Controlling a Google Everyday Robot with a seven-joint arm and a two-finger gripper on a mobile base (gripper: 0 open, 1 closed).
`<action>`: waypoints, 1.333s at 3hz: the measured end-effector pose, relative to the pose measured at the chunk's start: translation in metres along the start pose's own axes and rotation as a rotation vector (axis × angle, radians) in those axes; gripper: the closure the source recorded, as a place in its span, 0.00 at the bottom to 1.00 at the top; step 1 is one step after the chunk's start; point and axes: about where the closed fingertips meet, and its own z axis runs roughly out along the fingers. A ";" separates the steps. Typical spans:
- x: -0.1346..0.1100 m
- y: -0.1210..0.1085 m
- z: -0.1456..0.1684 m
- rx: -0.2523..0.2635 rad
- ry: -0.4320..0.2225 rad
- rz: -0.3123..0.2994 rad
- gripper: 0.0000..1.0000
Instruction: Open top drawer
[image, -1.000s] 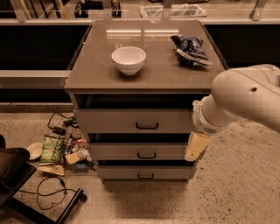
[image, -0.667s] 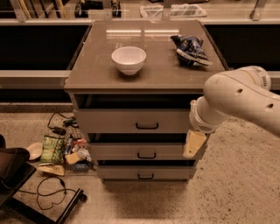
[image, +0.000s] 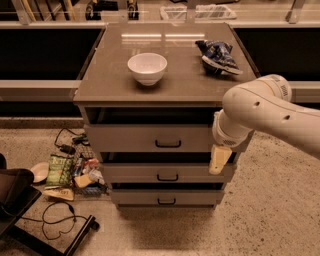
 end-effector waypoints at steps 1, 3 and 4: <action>-0.006 -0.015 0.022 -0.016 0.041 -0.048 0.00; -0.011 -0.026 0.052 -0.069 0.105 -0.085 0.00; -0.012 -0.021 0.069 -0.112 0.129 -0.100 0.19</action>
Offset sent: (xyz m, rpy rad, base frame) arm 0.0524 0.0132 -0.0376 -0.1226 0.0732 0.0658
